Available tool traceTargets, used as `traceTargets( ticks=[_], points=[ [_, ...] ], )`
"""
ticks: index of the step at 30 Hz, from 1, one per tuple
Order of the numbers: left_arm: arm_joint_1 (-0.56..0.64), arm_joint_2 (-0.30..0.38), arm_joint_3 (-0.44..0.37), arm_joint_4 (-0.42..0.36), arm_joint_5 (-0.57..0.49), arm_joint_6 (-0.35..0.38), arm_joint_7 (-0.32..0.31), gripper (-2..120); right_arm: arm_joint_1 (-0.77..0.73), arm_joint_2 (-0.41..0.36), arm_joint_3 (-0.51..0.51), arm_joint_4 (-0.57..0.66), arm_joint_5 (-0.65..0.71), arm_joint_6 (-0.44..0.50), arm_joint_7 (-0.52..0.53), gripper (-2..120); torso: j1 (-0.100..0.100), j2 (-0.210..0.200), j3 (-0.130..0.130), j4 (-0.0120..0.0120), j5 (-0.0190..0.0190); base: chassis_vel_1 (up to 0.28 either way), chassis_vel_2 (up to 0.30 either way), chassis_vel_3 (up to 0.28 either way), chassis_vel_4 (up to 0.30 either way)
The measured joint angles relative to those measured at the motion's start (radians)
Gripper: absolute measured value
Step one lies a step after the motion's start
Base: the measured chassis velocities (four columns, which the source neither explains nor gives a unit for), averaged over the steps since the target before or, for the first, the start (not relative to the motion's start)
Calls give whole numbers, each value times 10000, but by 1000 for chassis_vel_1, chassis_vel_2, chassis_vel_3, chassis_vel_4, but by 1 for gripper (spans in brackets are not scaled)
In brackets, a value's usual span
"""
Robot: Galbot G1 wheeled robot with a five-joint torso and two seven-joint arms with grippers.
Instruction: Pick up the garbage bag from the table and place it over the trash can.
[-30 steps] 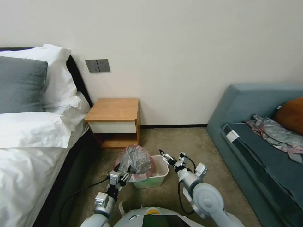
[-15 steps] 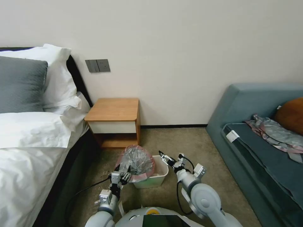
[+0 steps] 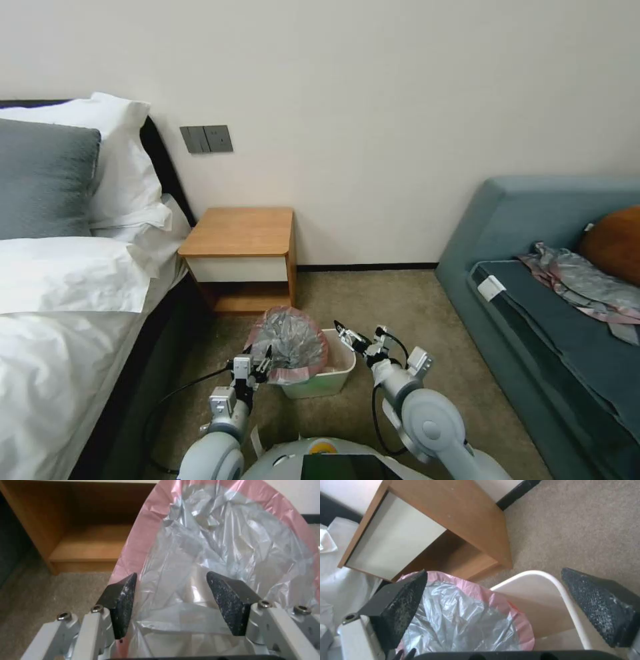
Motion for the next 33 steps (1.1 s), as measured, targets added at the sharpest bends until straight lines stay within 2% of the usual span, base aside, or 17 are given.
traceTargets(
  ticks=[17,24,33],
  points=[
    [-281,145,265,237,-53,250,-95,53,66,154,-169,-267,-274,91,-60,100,0,1,0,0,0,0,0,0,0],
    [-661,388,427,155,-851,951,-517,51,24,207,-163,-287,-361,126,-60,100,0,0,0,-1,0,0,0,0,0],
    [-946,625,464,155,-1401,1429,-752,49,37,296,-258,-420,-518,154,-61,100,0,1,0,0,0,0,0,0,0]
  ],
)
